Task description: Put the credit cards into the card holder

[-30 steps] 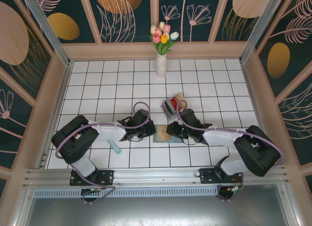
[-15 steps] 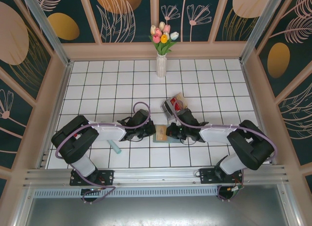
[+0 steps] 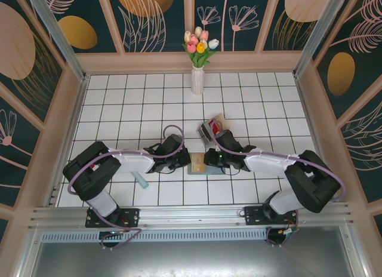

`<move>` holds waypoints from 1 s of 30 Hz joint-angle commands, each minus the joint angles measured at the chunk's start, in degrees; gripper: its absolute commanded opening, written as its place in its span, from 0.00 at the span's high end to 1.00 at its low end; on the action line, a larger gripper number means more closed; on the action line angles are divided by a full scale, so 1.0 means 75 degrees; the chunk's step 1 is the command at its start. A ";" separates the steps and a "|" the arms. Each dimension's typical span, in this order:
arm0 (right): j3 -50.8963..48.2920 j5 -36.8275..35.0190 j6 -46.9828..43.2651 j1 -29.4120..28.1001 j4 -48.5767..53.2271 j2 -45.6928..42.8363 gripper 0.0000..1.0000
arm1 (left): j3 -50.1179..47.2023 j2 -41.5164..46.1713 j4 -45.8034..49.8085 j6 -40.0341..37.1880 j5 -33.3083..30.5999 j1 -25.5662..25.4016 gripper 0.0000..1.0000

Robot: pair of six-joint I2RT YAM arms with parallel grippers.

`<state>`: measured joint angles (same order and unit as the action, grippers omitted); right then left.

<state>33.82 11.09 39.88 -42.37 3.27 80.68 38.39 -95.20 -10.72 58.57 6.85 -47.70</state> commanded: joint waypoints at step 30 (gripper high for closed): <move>0.1654 -0.1423 -0.2002 0.1425 0.2228 -0.1407 0.68 | 0.0500 0.0643 0.1716 -0.0449 -0.1159 -0.0043 0.75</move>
<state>43.99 -1.43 30.15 -33.45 19.40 69.43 39.72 -92.20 -3.38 56.42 2.04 -48.05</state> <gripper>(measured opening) 0.319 0.243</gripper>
